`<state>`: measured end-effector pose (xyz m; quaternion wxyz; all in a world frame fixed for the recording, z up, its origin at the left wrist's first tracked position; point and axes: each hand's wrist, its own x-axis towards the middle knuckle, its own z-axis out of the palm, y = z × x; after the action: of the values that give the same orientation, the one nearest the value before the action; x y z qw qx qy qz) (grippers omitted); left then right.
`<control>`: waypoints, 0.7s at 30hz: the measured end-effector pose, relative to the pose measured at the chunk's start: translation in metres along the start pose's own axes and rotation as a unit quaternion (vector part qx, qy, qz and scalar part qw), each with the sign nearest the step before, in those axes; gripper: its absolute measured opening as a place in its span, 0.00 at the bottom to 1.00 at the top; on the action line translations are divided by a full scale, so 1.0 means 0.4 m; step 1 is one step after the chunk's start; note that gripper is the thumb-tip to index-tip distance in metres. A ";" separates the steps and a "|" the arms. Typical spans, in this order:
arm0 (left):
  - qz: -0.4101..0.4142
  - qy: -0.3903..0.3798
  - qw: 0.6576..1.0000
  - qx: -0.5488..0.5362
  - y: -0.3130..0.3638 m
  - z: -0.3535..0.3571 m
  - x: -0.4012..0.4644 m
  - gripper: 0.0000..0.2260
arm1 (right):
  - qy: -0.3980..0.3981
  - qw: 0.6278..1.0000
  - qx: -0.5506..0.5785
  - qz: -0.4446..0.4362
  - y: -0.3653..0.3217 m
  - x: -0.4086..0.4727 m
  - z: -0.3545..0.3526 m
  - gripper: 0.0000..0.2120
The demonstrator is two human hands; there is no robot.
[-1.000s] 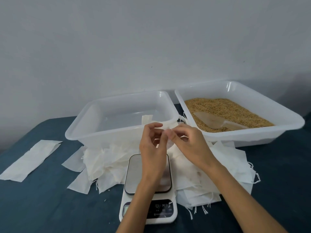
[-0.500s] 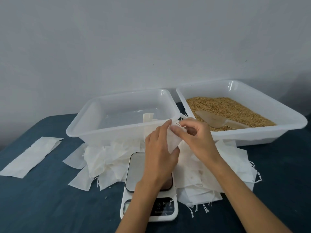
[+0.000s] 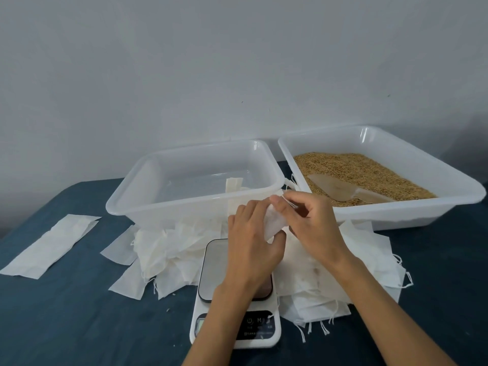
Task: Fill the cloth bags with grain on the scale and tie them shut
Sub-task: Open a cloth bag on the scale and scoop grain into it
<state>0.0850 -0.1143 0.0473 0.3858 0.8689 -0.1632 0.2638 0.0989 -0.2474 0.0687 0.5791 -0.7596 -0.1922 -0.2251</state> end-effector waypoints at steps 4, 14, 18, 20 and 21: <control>0.004 0.000 0.999 0.036 -0.005 0.003 -0.002 0.25 | -0.040 0.998 0.049 0.025 -0.002 0.001 -0.011 0.25; 0.001 0.013 1.000 0.017 0.031 0.011 -0.011 0.26 | -0.051 0.997 -0.057 0.019 -0.048 0.002 -0.036 0.24; -0.006 -0.027 1.000 -0.001 0.022 0.003 -0.016 0.29 | -0.186 0.974 -0.072 0.106 -0.070 0.021 -0.064 0.34; -0.009 -0.040 0.999 -0.013 0.020 0.008 -0.021 0.30 | -0.211 0.966 -0.064 0.133 -0.081 0.034 -0.074 0.40; -0.014 -0.036 0.999 -0.024 0.019 0.010 -0.023 0.30 | -0.223 0.963 -0.063 0.141 -0.088 0.039 -0.078 0.43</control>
<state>0.0752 -0.1213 0.0441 0.4035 0.8707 -0.1714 0.2228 0.0886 -0.2681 0.1126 0.4984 -0.8449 -0.1930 0.0218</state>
